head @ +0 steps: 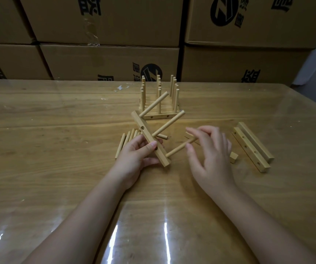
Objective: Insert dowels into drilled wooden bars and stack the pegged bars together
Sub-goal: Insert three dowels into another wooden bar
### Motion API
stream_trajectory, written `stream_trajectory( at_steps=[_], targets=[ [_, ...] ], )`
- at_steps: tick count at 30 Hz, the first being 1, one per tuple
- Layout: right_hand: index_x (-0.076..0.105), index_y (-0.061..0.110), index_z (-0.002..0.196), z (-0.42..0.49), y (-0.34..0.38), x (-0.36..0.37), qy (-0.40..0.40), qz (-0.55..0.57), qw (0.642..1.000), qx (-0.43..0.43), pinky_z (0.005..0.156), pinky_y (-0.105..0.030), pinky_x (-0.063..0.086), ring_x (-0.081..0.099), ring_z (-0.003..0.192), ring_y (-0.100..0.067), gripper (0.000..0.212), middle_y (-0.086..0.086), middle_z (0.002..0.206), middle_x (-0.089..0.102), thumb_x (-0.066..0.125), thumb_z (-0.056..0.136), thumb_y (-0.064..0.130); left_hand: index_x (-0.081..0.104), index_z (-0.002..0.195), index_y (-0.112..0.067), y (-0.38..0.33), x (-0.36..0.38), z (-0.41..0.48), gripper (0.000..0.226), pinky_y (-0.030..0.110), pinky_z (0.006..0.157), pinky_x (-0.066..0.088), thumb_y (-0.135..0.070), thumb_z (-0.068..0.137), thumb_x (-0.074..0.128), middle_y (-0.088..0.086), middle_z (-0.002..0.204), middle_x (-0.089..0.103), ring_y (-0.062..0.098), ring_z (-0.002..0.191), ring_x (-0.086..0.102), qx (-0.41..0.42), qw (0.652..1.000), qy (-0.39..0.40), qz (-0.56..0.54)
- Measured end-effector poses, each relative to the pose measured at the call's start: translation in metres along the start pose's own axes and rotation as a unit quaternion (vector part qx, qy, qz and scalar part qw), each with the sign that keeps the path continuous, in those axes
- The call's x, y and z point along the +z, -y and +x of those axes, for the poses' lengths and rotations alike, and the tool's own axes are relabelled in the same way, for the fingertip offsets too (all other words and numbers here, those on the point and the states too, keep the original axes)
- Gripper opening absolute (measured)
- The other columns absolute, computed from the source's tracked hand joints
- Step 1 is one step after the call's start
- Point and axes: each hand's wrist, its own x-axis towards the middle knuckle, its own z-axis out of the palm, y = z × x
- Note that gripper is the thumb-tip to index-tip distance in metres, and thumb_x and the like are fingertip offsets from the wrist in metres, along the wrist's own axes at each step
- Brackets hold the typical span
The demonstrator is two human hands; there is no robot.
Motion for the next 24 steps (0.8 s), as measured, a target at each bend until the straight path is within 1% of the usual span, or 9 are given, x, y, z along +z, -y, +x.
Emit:
stream_trajectory(
  at_steps=[2,5,7,9,11,17,21,24],
  targets=[
    [0.054,0.021,0.124,0.0012,-0.0018,0.0013,0.006,0.042,0.998,0.042,0.097,-0.038,0.031,0.040,0.107,-0.006,0.037,0.008,0.109,0.051,0.042,0.092,0.034,0.063,0.106,-0.008,-0.0004,-0.0007,0.0003,0.029,0.033,0.065,0.060,-0.012,0.078,0.061,0.006,0.094,0.072,0.018,0.086,0.070,-0.005,1.000,-0.001,-0.007],
    [0.058,0.026,0.116,0.0022,-0.0049,0.0020,0.001,0.092,0.992,0.085,0.096,-0.043,0.035,0.034,0.103,0.003,0.024,0.028,0.096,0.048,0.049,0.094,0.026,0.064,0.106,-0.009,-0.0004,-0.0011,0.0006,0.031,0.032,0.063,0.059,-0.013,0.075,0.062,0.007,0.095,0.072,0.019,0.088,0.070,-0.009,1.000,-0.003,-0.013],
    [0.057,0.036,0.107,0.0039,-0.0034,-0.0002,0.016,0.137,0.984,0.112,0.096,-0.048,0.038,0.042,0.104,-0.004,0.019,0.035,0.089,0.050,0.050,0.093,0.025,0.063,0.105,-0.008,0.0000,-0.0012,0.0007,0.030,0.031,0.062,0.059,-0.013,0.076,0.062,0.007,0.094,0.072,0.019,0.088,0.070,-0.009,1.000,-0.002,-0.011],
    [0.053,0.046,0.098,0.0062,-0.0003,-0.0018,0.037,0.169,0.978,0.118,0.095,-0.050,0.040,0.051,0.105,-0.015,0.022,0.047,0.094,0.048,0.050,0.092,0.025,0.063,0.106,-0.008,0.0003,-0.0020,0.0006,0.030,0.030,0.062,0.059,-0.013,0.076,0.062,0.007,0.094,0.073,0.019,0.088,0.070,-0.011,1.000,-0.001,-0.013],
    [0.049,0.050,0.094,0.0075,0.0017,-0.0031,0.043,0.178,0.977,0.113,0.095,-0.051,0.040,0.054,0.104,-0.019,0.028,0.053,0.094,0.044,0.050,0.093,0.022,0.063,0.107,-0.008,-0.0003,-0.0033,0.0013,0.031,0.030,0.063,0.060,-0.013,0.076,0.062,0.007,0.094,0.073,0.019,0.088,0.070,-0.014,1.000,0.002,-0.017],
    [0.052,0.049,0.089,0.0089,0.0018,-0.0057,0.033,0.181,0.977,0.110,0.096,-0.053,0.039,0.056,0.101,-0.018,0.028,0.050,0.091,0.049,0.052,0.092,0.021,0.062,0.108,-0.006,0.0000,-0.0072,0.0017,0.031,0.032,0.066,0.060,-0.013,0.078,0.063,0.008,0.094,0.073,0.021,0.089,0.071,-0.024,1.000,0.009,-0.016],
    [0.053,0.049,0.089,0.0093,0.0005,-0.0050,0.037,0.185,0.977,0.102,0.096,-0.051,0.039,0.056,0.098,-0.005,0.026,0.041,0.088,0.056,0.051,0.092,0.023,0.062,0.110,-0.005,-0.0005,-0.0065,0.0023,0.033,0.031,0.065,0.060,-0.013,0.078,0.063,0.008,0.096,0.073,0.021,0.090,0.070,-0.029,0.999,0.008,-0.020],
    [0.054,0.048,0.089,0.0069,-0.0024,-0.0046,0.038,0.198,0.973,0.109,0.097,-0.049,0.039,0.057,0.097,-0.003,0.026,0.031,0.083,0.062,0.052,0.092,0.022,0.062,0.109,-0.005,-0.0011,-0.0042,0.0011,0.031,0.032,0.065,0.061,-0.012,0.079,0.061,0.007,0.093,0.073,0.019,0.089,0.071,-0.024,1.000,0.005,-0.018]
  ],
)
